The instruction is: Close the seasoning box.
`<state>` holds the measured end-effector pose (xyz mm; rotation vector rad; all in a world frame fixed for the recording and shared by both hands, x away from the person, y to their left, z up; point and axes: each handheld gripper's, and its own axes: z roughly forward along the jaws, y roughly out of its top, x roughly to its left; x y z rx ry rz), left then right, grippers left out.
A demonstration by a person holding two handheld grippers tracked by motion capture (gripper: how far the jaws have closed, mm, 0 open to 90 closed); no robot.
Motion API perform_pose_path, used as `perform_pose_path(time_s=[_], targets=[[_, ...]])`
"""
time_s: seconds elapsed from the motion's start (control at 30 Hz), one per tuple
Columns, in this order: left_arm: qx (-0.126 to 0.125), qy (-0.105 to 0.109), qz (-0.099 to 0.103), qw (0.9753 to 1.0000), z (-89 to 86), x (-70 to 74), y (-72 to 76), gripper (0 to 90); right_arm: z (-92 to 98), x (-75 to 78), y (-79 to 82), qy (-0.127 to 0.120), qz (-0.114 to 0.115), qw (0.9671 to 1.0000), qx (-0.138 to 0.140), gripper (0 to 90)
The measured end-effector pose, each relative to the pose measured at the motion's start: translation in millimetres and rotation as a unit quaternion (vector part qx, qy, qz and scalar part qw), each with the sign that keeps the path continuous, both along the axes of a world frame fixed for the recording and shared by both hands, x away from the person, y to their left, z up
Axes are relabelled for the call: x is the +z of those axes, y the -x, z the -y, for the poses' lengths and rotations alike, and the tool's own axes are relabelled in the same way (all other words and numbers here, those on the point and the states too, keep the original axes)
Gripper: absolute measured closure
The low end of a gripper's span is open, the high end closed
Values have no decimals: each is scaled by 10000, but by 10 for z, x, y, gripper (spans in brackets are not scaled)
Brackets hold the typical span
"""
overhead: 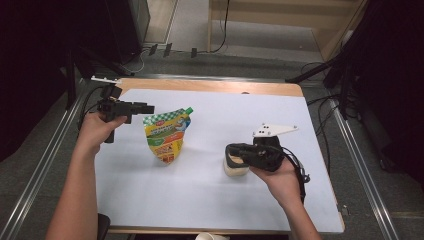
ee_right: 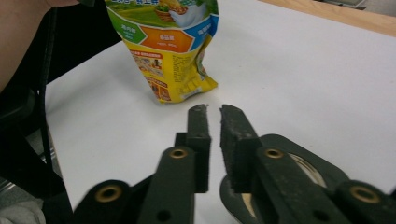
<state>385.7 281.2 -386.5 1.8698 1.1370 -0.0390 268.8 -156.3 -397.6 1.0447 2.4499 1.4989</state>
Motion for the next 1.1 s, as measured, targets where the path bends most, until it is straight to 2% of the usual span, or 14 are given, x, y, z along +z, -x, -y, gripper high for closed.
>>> perform_pose_path(time_s=[0.07, 0.17, 0.23, 0.33, 0.57, 0.9, 1.1], targets=[[-11, -7, 11, 10000, 16, -12, -1, 433, 51, 12, -16, -20, -13, 10000, -28, 900], [-21, -8, -15, 10000, 28, -15, -4, 431, 122, 28, -25, -12, -16, 9999, -112, 900], [-137, 20, -106, 9998, 56, -22, 1, 430, 172, 50, -34, -26, -12, 9998, -180, 900], [-171, 3, -19, 9999, 77, -16, 12, 427, 249, 98, -45, -48, 26, 9996, -270, 900], [-182, -20, -86, 9998, 92, -30, 3, 422, 473, 159, -62, -136, 58, 9983, -563, 900], [-239, -96, -89, 9996, 117, -50, 3, 423, 728, 140, -115, -144, 47, 9950, -986, 900], [-234, -60, -51, 9997, 104, -39, 9, 423, 774, 82, -148, -77, -32, 9943, -1065, 900]])
